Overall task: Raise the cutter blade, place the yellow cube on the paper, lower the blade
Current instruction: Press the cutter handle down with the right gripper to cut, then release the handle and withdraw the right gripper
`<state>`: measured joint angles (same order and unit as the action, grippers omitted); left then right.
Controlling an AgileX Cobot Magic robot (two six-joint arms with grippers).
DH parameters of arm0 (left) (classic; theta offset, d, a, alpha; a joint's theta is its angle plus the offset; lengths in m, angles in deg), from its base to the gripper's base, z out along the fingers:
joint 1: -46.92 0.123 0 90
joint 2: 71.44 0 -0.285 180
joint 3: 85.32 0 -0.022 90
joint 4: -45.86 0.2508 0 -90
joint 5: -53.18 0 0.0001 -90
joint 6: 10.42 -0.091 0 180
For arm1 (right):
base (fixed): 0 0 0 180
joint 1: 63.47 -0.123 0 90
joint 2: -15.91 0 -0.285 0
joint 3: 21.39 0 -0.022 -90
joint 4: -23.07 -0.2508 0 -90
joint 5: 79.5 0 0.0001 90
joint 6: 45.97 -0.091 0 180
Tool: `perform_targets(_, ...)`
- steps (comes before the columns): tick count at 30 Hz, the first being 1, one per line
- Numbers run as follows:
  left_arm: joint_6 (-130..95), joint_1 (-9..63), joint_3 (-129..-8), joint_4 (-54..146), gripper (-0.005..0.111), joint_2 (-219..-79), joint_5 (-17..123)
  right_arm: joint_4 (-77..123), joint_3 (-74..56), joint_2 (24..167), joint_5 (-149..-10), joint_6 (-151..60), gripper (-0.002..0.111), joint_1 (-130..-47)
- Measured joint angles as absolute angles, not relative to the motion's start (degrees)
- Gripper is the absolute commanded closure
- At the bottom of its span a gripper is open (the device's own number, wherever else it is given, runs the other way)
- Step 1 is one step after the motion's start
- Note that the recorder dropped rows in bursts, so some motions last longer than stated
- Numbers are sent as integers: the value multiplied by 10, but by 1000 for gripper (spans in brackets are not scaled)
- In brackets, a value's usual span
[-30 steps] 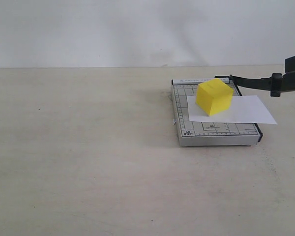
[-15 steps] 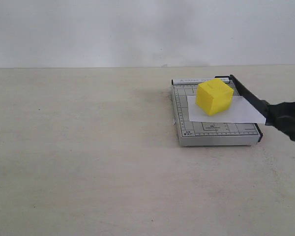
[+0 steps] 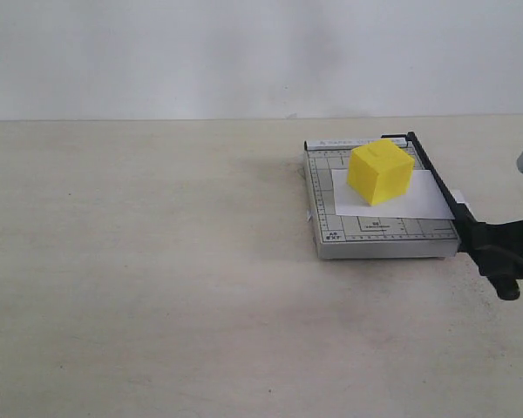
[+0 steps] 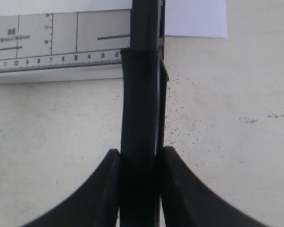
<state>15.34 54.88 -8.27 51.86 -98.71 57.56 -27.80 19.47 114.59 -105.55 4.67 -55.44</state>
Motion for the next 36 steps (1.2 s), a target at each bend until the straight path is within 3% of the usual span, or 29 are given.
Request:
perform_targets(9, 153, 549, -83, 519, 102, -987, 576, -281, 196, 1147, -1056, 49, 105, -554)
perform_targets(11, 153, 549, -83, 519, 102, -987, 576, -282, 196, 1145, -1057, 52, 89, -554)
perform_targets(12, 153, 549, -83, 519, 102, -987, 576, -282, 196, 1142, -1057, 55, 74, -554)
perform_targets(14, 153, 549, -83, 519, 102, -987, 576, -271, 194, 1127, -1072, 55, 59, -554)
perform_targets(18, 153, 549, -83, 519, 102, -987, 575, -251, 168, 1033, -1117, 27, 58, -554)
perform_targets(20, 153, 549, -83, 519, 102, -987, 575, -244, 144, 971, -1131, -16, 65, -554)
perform_targets(23, 153, 549, -83, 519, 102, -987, 575, -230, 126, 864, -1141, -60, 108, -554)
perform_targets(32, 153, 549, -83, 519, 102, -987, 575, -208, 233, 530, -961, -66, 109, -554)
perform_targets(36, 153, 549, -83, 519, 102, -987, 575, -208, 299, 391, -954, -68, 109, -554)
